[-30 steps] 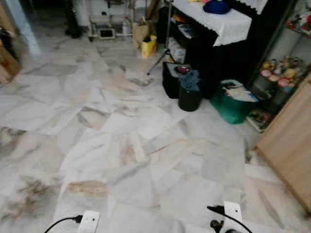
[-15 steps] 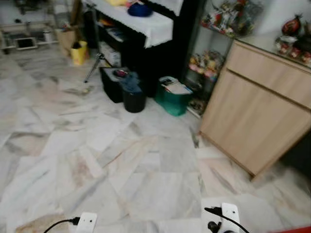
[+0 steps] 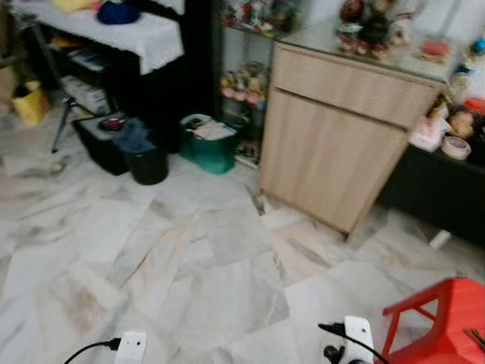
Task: Hang keys on a hook
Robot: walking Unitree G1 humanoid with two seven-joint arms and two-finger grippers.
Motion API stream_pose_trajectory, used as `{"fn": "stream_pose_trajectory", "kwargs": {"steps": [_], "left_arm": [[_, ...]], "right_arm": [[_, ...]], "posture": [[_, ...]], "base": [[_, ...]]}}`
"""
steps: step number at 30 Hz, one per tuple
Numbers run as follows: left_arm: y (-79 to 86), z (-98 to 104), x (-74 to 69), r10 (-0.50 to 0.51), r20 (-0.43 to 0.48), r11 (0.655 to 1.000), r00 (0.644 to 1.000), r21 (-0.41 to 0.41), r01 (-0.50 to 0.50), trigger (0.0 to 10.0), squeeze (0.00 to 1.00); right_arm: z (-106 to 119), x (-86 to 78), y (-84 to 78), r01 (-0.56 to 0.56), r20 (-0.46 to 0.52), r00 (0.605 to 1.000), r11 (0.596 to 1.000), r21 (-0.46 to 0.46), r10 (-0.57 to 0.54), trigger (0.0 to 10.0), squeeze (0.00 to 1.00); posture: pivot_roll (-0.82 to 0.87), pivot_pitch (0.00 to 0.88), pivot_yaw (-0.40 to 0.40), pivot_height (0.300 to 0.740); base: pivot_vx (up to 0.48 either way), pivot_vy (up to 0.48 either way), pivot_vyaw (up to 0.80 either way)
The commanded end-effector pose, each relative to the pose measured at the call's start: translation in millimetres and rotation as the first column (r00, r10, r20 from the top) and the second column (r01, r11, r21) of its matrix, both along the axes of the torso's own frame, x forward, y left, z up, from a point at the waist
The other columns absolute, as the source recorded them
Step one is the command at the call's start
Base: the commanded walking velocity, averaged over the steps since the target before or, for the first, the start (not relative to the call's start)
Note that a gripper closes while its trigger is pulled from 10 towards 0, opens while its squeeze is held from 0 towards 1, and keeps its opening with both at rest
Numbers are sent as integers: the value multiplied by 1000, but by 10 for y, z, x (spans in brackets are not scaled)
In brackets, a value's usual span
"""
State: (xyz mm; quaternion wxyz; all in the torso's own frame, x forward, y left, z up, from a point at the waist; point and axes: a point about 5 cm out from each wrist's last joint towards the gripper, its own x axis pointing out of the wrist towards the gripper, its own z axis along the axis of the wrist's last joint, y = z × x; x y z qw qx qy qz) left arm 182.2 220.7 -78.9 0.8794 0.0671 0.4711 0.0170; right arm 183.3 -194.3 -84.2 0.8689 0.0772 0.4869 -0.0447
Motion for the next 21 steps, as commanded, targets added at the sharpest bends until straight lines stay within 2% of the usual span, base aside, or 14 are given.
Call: {"fn": "stream_pose_trajectory", "kwargs": {"steps": [1,10,21], "left_arm": [[37,-30,-76,-10,-33,1000,999,16,10,10000,0],[30,-30,-74,-29,-34,999,999,22,29,10000,0],[31,-36,-88,-34,-37,999,999,24,35,10000,0]], "right_arm": [[1,17,52,-5,3,1000,1000,14,5,10000,0],[2,17,40,-4,3,1000,1000,12,4,10000,0],[6,22,32,-9,4,1000,1000,10,9,10000,0]], "posture": [[103,0,-44,740],[102,0,-49,740],[105,0,-57,740]], "base": [[0,0,-744],[0,0,-740],[0,-301,-740]]}}
